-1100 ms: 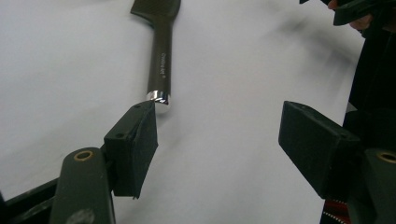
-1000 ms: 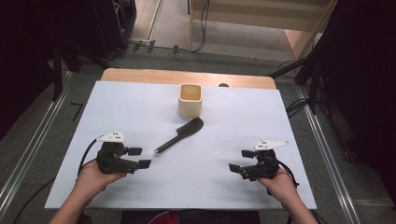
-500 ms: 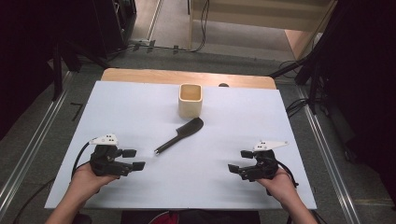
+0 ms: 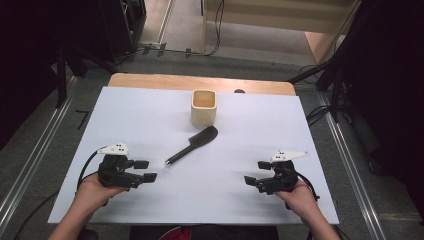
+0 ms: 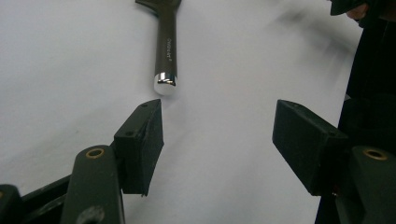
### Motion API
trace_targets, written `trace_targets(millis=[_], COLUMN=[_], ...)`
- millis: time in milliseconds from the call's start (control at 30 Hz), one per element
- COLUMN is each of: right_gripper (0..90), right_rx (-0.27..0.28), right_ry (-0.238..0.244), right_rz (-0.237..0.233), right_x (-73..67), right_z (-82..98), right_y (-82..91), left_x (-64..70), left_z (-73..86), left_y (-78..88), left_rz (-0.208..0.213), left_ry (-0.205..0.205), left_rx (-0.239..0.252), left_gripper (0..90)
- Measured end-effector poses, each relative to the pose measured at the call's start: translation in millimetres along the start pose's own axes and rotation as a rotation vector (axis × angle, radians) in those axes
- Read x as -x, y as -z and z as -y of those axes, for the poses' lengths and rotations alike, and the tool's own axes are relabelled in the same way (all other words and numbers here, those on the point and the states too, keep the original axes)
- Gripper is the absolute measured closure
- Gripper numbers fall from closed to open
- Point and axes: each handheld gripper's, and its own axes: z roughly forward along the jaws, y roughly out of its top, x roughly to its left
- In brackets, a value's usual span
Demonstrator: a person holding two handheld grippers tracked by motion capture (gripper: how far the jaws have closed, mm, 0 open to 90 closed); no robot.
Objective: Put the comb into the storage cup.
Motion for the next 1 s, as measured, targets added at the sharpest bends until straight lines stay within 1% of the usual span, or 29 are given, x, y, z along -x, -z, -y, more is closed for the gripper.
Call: trace_targets(millis=[33,67,133,167,233,267,300,367,433,500,533,567,600,633,667,767,867,900,967,1000], right_gripper=[13.0,13.0,13.0,13.0,13.0,13.0,13.0,13.0,13.0,13.0,13.0,13.0,13.0,13.0,13.0,13.0,13.0,13.0,13.0,13.0], right_rx=[0.0,-0.001,0.0,0.0,0.0,0.0,0.0,-0.001,-0.002,-0.002,-0.002,-0.002,-0.002,-0.003,-0.004,-0.003,-0.003,-0.005,-0.005,-0.004], right_ry=[0.0,-0.001,-0.002,-0.002,-0.002,-0.004,-0.004,-0.005,-0.007,-0.005,-0.004,-0.004,-0.004,-0.006,-0.007,-0.007,-0.007,-0.008,-0.007,-0.009], right_rz=[0.0,0.0,-0.001,-0.001,-0.001,0.001,0.001,0.002,0.004,0.003,0.003,0.003,0.005,0.005,0.004,0.005,0.004,0.006,0.006,0.005], right_x=[0.0,0.1,0.1,0.1,0.0,0.1,0.1,0.3,0.5,0.5,0.4,0.4,0.5,0.7,1.0,1.2,1.7,1.6,1.8,1.8], right_z=[0.0,0.0,0.0,0.0,0.0,0.0,0.0,0.0,-0.1,-0.1,-0.1,-0.1,0.0,0.0,0.1,0.3,0.2,0.2,0.2,0.2], right_y=[0.0,0.0,-0.3,-0.3,-0.2,-0.2,-0.2,-0.3,-0.5,-0.5,-0.4,-0.4,-0.4,-0.5,-0.5,-0.3,-0.5,-0.6,-0.6,-0.6], left_x=[0.0,-2.2,-3.3,-4.0,-6.3,-8.2,-8.2,-10.0,-10.6,-10.4,-8.9,-8.9,-7.0,-6.0,-5.2,-5.3,-6.4,-6.6,-7.3,-9.3], left_z=[0.0,-1.9,-2.4,-2.8,-5.0,-8.1,-8.1,-12.3,-19.3,-21.3,-24.9,-24.9,-27.4,-28.7,-30.7,-35.6,-41.3,-42.6,-43.9,-45.9], left_y=[0.0,-1.1,-1.8,-1.8,-1.7,-1.4,-1.4,-1.5,-3.0,-3.5,-5.4,-5.4,-6.6,-7.9,-9.6,-15.4,-22.7,-24.5,-26.0,-29.1], left_rz=[0.0,-0.007,-0.014,-0.021,-0.027,-0.017,-0.017,0.004,0.02,0.025,0.042,0.042,0.029,0.02,0.017,0.008,-0.007,-0.011,-0.011,-0.005], left_ry=[0.0,0.01,0.007,-0.001,0.002,0.015,0.015,0.022,0.021,0.015,0.001,0.001,-0.028,-0.043,-0.048,-0.046,-0.057,-0.053,-0.052,-0.042], left_rx=[0.0,-0.019,-0.018,-0.019,-0.028,-0.024,-0.024,-0.01,0.009,0.014,0.025,0.025,0.021,0.021,0.015,0.005,-0.02,-0.024,-0.026,-0.015], left_gripper=[34.7,34.2,34.0,34.0,32.2,32.1,30.8,29.8,24.9,23.6,22.3,22.3,22.3,22.4,22.4,22.4,22.6,23.0,23.8,23.9])
